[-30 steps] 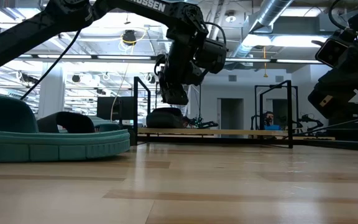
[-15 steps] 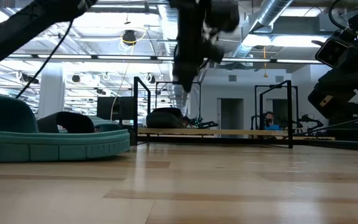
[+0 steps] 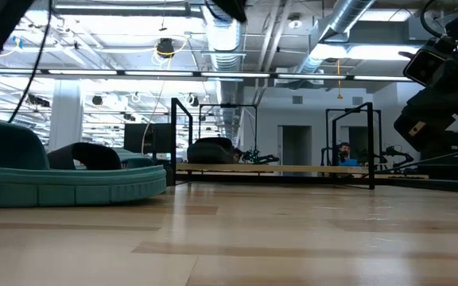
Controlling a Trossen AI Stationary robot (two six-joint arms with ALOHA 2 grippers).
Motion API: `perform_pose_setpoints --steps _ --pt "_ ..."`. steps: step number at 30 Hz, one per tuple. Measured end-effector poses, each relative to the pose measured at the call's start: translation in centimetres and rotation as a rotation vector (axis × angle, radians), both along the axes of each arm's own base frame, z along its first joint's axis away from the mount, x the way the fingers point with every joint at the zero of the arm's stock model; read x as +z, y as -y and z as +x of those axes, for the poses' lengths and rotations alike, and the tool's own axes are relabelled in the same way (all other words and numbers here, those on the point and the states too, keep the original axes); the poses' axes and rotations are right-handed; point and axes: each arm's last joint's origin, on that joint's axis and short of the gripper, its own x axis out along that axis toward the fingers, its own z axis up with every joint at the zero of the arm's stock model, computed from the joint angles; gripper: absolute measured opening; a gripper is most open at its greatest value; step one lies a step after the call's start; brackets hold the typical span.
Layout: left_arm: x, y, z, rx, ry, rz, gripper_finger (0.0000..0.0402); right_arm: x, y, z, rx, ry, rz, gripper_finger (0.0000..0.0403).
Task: Pick and place slides into the shelf
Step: Put the right black slipper on the shelf
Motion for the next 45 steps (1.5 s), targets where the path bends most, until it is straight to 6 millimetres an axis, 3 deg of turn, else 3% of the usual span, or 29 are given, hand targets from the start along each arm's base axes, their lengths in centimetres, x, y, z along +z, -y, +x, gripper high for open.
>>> perform_pose_setpoints --steps 8,11,14,20,26,31,36,40,42,45 --pt "6.1 0.5 -6.4 -0.074 0.209 -0.319 0.0123 0.0 0.0 0.0 -0.001 0.0 0.0 0.0059" --pt "7.5 0.7 -8.1 -0.176 0.289 -0.424 0.0123 0.0 0.0 0.0 0.0 0.0 0.0 0.0059" --pt "7.5 1.0 -9.1 -0.265 0.323 -0.475 0.0123 0.0 0.0 0.0 0.0 0.0 0.0 0.0059" --pt "5.3 1.2 -9.1 -0.411 0.353 -0.535 0.0123 0.0 0.0 0.0 0.0 0.0 0.0 0.0059" --pt "3.4 0.7 -8.3 -0.374 0.334 -0.492 0.0123 0.0 0.0 0.0 -0.001 0.0 0.0 0.0059" --pt "2.8 1.8 -7.6 -0.35 0.29 -0.436 0.0123 0.0 0.0 0.0 0.0 0.0 0.0 0.0059" --pt "3.6 3.3 -6.3 -0.158 0.347 -0.364 0.0123 0.0 0.0 0.0 0.0 0.0 0.0 0.0059" --pt "4.4 3.6 -5.4 0.147 0.456 -0.163 0.0117 0.0 0.0 0.0 0.0 0.0 0.0 0.0059" --pt "4.6 3.2 -5.3 0.273 0.493 -0.001 0.0097 0.0 0.0 0.0 0.0 0.0 0.0 0.0059" --pt "4.9 2.2 -5.4 0.38 0.516 0.13 0.0034 0.0 0.0 0.0 0.0 0.0 0.0 0.0059"
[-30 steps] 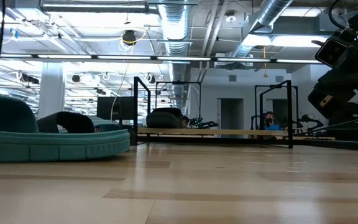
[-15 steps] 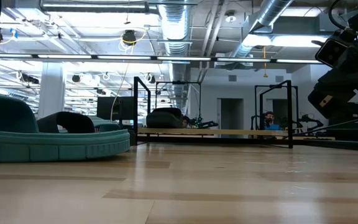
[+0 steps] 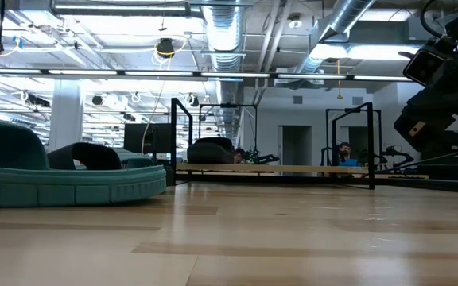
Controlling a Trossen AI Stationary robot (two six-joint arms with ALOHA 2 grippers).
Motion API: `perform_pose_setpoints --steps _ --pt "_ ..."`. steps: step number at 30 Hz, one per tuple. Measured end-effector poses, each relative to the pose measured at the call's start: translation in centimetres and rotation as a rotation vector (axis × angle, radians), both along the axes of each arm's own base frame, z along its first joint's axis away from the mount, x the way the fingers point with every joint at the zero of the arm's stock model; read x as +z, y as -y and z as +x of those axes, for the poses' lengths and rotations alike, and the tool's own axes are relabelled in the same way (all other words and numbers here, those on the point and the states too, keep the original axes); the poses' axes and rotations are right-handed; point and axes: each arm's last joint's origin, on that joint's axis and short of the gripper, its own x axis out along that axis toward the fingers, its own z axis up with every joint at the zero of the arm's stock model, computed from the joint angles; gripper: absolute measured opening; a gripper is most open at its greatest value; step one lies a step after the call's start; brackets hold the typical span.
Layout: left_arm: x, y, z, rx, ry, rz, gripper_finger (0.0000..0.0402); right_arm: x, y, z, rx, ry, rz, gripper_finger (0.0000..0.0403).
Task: Pick and place slides into the shelf
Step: Put the right black slipper on the shelf
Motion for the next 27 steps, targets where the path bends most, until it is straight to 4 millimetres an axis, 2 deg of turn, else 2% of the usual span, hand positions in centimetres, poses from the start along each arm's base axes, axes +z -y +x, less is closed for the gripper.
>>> perform_pose_setpoints --steps 2,7,12,16,21,24,27 --pt "0.1 -0.8 -0.1 0.026 0.013 0.003 0.0011 0.0 0.0 0.0 0.0 0.0 0.0 0.0059" --pt "0.1 -3.0 -0.5 0.11 0.022 -0.021 0.0002 0.0 0.0 0.0 0.0 0.0 0.0 0.0059" --pt "-0.7 -6.4 -0.8 0.2 0.031 -0.251 0.0 0.0 0.0 0.0 0.0 0.0 0.0 0.0059" --pt "-0.8 -9.5 0.2 0.252 0.057 -0.322 0.0 0.0 0.0 0.0 0.0 -0.001 0.0 0.0059" --pt "-0.1 -12.8 3.0 0.222 0.11 -0.327 0.0 0.0 0.0 0.0 0.0 0.0 0.0 0.0059" --pt "-1.5 -14.8 4.8 0.166 0.139 -0.342 0.0 0.0 0.0 0.0 0.001 0.0 0.0 0.0059" --pt "-2.5 -17.1 5.1 0.146 0.15 -0.376 0.0 0.0 0.0 0.0 0.002 -0.001 0.0 0.0059"
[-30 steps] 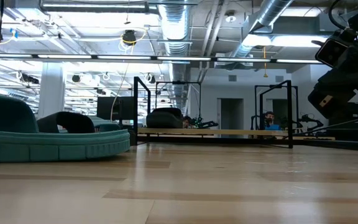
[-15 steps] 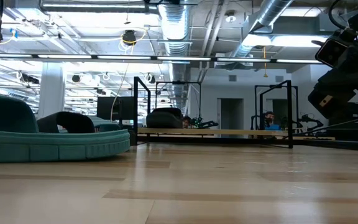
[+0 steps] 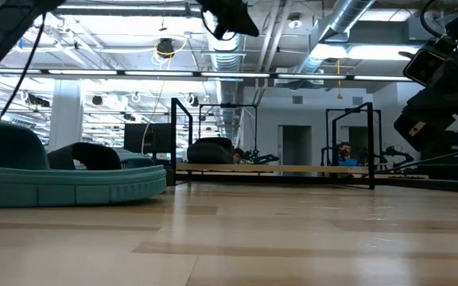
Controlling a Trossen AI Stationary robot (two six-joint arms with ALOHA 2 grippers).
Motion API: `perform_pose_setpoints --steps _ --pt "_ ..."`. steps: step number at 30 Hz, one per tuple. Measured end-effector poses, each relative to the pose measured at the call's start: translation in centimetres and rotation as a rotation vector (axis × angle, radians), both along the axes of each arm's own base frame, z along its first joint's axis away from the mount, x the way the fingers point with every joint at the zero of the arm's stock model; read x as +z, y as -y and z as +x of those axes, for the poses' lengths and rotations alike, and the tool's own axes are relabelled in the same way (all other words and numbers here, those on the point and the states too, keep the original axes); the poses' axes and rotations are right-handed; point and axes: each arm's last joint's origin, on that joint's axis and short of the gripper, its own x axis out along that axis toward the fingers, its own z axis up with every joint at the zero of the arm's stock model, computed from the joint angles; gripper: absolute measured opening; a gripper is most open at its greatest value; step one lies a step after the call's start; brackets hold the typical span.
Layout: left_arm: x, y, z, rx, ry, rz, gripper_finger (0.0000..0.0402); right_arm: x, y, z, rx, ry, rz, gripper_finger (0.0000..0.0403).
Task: Pick and place slides into the shelf
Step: Put the right black slipper on the shelf
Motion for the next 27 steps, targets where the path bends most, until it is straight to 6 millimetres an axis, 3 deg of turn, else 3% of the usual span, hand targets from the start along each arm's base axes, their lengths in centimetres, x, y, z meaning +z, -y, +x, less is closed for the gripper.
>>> perform_pose_setpoints --steps 5,8,13,24,27 --pt "-3.0 -3.6 -0.8 0.207 -0.124 -0.141 0.0 0.0 0.0 0.0 0.0 0.001 0.0 0.0059" --pt "-4.1 -4.2 -0.9 0.254 -0.187 -0.168 0.0 0.0 0.0 0.0 -0.001 0.001 0.0 0.0059" --pt "-4.9 -3.3 -0.5 0.308 -0.319 -0.063 0.0 0.0 0.0 0.0 -0.001 0.001 0.0 0.0059" --pt "-5.9 0.6 0.5 0.2 -0.567 0.064 0.0 0.0 0.0 0.0 0.0 0.001 0.0 0.0059" --pt "-5.9 1.2 0.3 0.28 -0.652 0.142 0.0 0.0 0.0 0.0 0.0 0.001 0.0 0.0059"
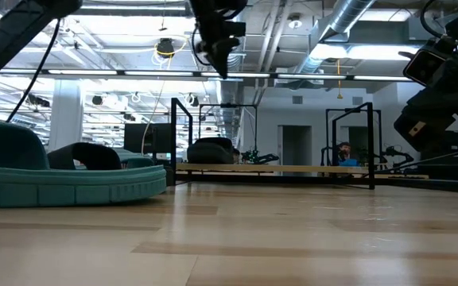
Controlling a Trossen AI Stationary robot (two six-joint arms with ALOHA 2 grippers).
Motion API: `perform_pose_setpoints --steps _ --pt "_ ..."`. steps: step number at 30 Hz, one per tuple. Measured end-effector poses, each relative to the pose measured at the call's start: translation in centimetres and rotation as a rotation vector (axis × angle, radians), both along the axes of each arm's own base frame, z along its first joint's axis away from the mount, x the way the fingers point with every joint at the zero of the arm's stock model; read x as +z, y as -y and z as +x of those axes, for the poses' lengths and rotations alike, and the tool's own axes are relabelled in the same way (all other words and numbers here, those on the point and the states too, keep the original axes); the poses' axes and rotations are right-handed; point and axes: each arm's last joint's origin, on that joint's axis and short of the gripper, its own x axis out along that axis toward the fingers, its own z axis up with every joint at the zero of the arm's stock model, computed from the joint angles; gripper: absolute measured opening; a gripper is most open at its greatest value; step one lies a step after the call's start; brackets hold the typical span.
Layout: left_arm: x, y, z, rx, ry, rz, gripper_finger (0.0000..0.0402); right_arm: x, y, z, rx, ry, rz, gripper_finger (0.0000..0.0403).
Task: Pick and place slides into the shelf
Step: Put the right black slipper on the shelf
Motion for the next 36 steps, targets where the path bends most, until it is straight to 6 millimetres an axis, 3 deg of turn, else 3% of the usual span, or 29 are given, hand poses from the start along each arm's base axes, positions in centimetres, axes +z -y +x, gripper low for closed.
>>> perform_pose_setpoints --steps 5,16,29,36 --pt "-0.5 0.8 -0.8 0.047 -0.13 0.001 0.0 0.0 0.0 0.0 0.0 0.0 0.0 0.0059" --pt "-0.9 4.2 0.3 -0.129 -0.088 -0.225 0.0 0.0 0.0 0.0 0.001 0.0 0.0 0.0059" --pt "-1.3 7.6 1.6 -0.331 -0.099 -0.323 0.0 0.0 0.0 0.0 0.001 0.0 0.0 0.0059" --pt "-4.3 7.9 3.0 -0.411 -0.126 -0.332 0.0 0.0 0.0 0.0 0.001 0.0 0.0 0.0059"
